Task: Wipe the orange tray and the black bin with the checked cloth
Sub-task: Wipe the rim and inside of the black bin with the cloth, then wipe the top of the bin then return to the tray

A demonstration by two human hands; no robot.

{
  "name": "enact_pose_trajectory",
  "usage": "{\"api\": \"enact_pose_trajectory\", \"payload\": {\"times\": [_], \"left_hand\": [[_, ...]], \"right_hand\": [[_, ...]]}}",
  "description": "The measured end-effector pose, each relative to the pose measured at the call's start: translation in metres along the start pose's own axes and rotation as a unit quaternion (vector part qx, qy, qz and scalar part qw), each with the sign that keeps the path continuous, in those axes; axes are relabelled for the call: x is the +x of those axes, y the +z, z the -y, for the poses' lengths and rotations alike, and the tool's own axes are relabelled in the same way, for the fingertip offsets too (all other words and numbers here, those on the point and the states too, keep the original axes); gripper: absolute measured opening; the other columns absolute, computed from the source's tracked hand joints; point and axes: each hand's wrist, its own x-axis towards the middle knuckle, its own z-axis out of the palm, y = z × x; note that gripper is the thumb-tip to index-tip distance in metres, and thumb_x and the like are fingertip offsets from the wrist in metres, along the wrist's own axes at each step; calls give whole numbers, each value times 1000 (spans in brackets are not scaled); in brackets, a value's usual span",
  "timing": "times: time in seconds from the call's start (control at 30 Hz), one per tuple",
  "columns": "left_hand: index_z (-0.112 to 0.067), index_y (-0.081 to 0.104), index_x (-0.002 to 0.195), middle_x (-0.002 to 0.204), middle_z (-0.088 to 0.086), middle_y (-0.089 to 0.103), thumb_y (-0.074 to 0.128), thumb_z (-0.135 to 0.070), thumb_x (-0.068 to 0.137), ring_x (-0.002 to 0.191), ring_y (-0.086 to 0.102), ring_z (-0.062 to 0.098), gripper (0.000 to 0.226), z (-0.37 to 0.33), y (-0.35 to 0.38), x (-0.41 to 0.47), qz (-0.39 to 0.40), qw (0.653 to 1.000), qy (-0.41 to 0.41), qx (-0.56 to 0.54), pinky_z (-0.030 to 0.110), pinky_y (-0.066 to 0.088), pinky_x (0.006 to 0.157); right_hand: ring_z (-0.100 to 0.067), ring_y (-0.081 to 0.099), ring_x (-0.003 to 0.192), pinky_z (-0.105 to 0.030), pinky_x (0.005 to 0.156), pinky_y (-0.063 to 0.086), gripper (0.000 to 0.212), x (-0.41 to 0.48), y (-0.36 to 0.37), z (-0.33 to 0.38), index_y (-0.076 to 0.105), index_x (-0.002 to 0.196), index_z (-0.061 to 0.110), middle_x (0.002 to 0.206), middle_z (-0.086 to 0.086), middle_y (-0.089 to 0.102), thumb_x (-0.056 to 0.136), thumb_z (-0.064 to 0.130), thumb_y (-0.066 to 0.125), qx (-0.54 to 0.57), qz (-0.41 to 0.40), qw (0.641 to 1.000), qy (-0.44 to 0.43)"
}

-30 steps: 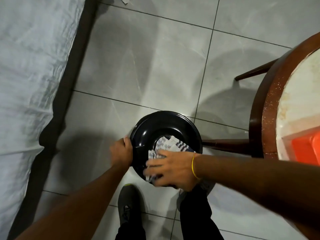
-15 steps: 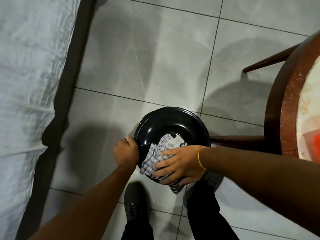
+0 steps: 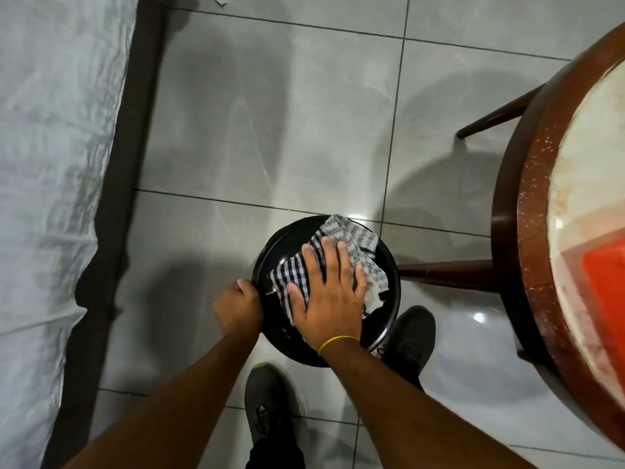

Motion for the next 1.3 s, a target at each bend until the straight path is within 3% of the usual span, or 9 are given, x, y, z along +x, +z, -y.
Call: {"api": "enact_pose_trajectory", "payload": {"times": [0.1,0.2,0.3,0.43,0.7,0.9,1.1,1.23,1.3], "left_hand": [[-3,57,79,76,17,60,36,-27,102,77,61,39,40,-8,-6,-4,-6,996,54,64,43,48,67],[-13,59,110,106,7,61,47,-28,101,100,56,25,22,-28,-18,-8,-28,967,244,75,37,44,83],[-22,50,131,127,-2,56,57,-42,92,114,51,17,45,-60,-17,-18,75,907,403,98,37,42,94],[-24,38,145,140,2,50,73,-51,72,126,46,26,85,-91,-3,-28,137,858,438,230,44,43,104],[-25,40,132,99,5,74,62,-43,72,95,71,34,66,-147,0,-38,249,880,347,208,42,55,82],[-38,47,90,73,-13,66,66,-46,66,68,62,1,32,-221,-38,-81,279,855,402,170,28,49,59],[-34,43,80,70,-16,58,62,-18,71,63,59,6,26,-371,-97,-171,273,768,564,132,18,40,54],[-47,50,94,82,-24,62,68,-29,76,74,63,6,31,-435,-118,-245,253,691,663,135,10,45,67],[-36,58,104,95,-14,68,70,-28,78,84,65,10,30,-450,-108,-277,242,653,704,140,19,52,71]], "right_hand": [[-30,17,169,-60,129,16,87,-2,-17,0,24,172,30,182,-3,15,97,61,55,37,-1,999,24],[-30,25,165,-64,123,28,109,3,-43,-17,19,172,23,179,-5,21,81,57,68,50,-7,992,119],[-29,35,156,-62,117,38,119,11,-63,-36,14,172,24,171,-3,29,77,56,78,55,72,979,185],[-30,46,141,-54,109,41,108,27,-70,-40,32,160,25,149,-2,42,74,61,85,62,125,969,203],[-36,56,126,-49,105,48,37,38,-97,-35,65,119,17,132,-8,57,85,28,73,161,165,953,197],[-41,67,97,-37,69,39,33,27,-183,-61,43,99,22,87,1,57,84,18,72,332,75,916,213],[-27,74,100,-35,83,61,68,8,-366,-104,50,140,36,111,-1,76,77,13,66,359,-50,920,150],[-41,69,94,-36,69,46,23,-14,-458,-147,63,94,24,95,-7,74,72,14,60,266,-132,950,99],[-40,69,92,-35,71,40,27,-31,-482,-174,62,91,23,93,-7,73,66,12,60,217,-151,961,81]]}}
